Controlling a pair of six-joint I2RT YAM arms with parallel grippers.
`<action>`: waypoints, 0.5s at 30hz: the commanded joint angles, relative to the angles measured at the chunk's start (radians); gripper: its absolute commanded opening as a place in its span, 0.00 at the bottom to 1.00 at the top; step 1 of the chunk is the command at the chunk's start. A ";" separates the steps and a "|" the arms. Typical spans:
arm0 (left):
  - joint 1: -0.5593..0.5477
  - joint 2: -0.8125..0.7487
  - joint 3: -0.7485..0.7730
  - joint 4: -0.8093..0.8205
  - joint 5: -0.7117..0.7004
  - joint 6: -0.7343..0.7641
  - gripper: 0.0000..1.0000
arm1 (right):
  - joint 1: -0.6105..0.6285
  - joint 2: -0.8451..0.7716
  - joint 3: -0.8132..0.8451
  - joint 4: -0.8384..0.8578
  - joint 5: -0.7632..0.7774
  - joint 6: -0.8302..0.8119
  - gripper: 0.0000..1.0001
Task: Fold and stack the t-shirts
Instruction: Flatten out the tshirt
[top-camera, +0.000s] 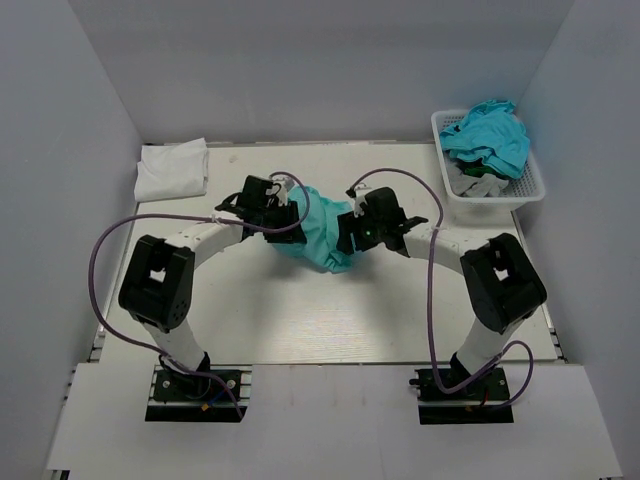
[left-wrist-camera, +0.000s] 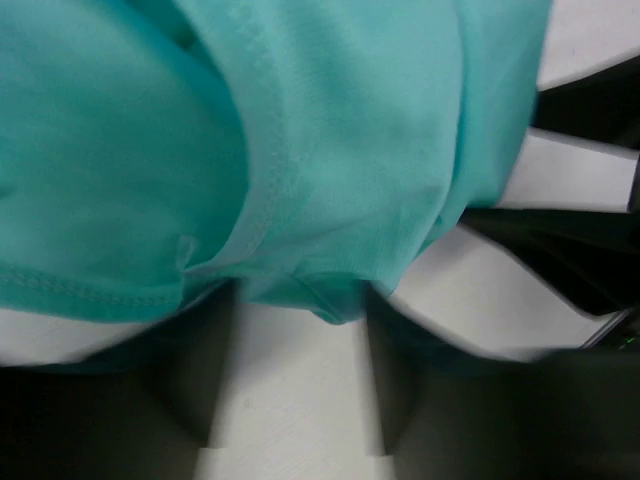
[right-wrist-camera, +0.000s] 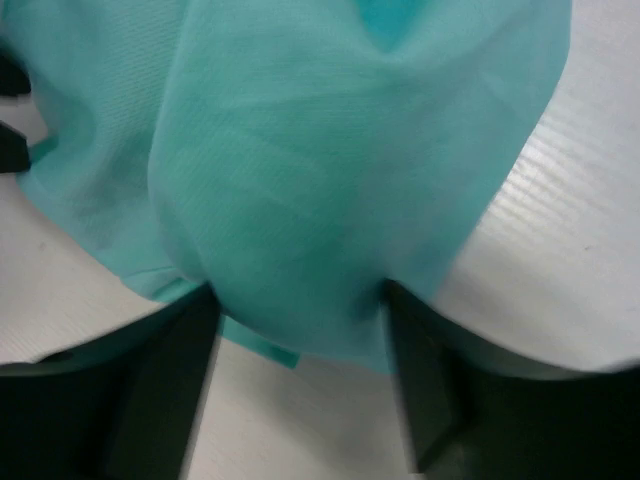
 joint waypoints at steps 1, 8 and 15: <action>-0.006 0.009 0.046 -0.031 -0.033 0.023 0.46 | 0.001 0.020 0.019 0.047 0.015 0.033 0.64; -0.016 -0.007 0.101 -0.083 -0.073 -0.008 0.00 | -0.004 -0.060 -0.057 0.156 0.117 0.129 0.00; -0.006 -0.233 0.112 -0.062 -0.171 -0.038 0.00 | -0.007 -0.210 -0.044 0.133 0.306 0.123 0.00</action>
